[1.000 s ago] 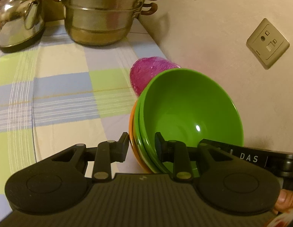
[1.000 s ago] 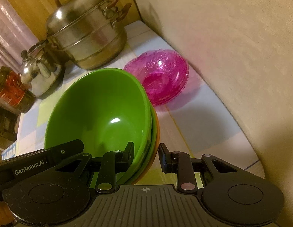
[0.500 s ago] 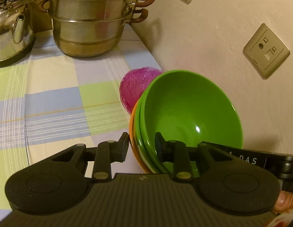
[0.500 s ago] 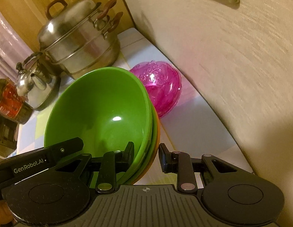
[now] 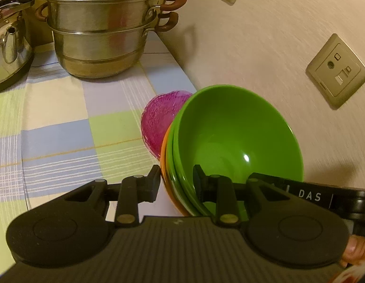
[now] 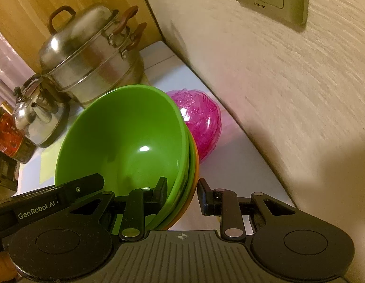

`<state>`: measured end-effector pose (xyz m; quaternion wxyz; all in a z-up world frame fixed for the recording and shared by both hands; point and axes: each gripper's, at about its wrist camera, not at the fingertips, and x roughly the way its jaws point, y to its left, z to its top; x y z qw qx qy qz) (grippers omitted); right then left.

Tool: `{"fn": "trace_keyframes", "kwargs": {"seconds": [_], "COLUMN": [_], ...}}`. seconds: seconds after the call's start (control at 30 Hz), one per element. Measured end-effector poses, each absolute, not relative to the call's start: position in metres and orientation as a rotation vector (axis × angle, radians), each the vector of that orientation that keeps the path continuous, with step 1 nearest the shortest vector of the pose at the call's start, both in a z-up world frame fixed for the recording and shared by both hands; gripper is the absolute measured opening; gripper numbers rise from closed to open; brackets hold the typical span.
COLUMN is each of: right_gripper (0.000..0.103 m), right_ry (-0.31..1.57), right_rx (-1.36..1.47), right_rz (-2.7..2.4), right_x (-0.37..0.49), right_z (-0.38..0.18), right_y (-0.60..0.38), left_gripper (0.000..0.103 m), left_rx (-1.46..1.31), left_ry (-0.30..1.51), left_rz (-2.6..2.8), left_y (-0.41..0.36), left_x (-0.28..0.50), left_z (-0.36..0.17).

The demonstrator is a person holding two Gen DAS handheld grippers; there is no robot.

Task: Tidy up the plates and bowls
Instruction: 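Lift the bowl stack with both tools and lower it onto the pink plates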

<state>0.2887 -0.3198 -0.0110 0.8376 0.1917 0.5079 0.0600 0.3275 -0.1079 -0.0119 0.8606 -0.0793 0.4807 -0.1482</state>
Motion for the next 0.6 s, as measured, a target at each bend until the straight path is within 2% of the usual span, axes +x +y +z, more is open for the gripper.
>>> {"fn": "trace_keyframes", "kwargs": {"seconds": [0.6], "right_gripper": [0.027], "right_ry": [1.081], "right_rx": [0.404], "right_rz": [0.096], "right_x": [0.315], "right_z": [-0.021], "right_y": [-0.323], "left_gripper": [0.026], "left_rx": [-0.135], "left_ry": [1.030], "left_rz": [-0.321], "left_y": [-0.118], "left_x": [0.358], "left_z": [-0.026]}}
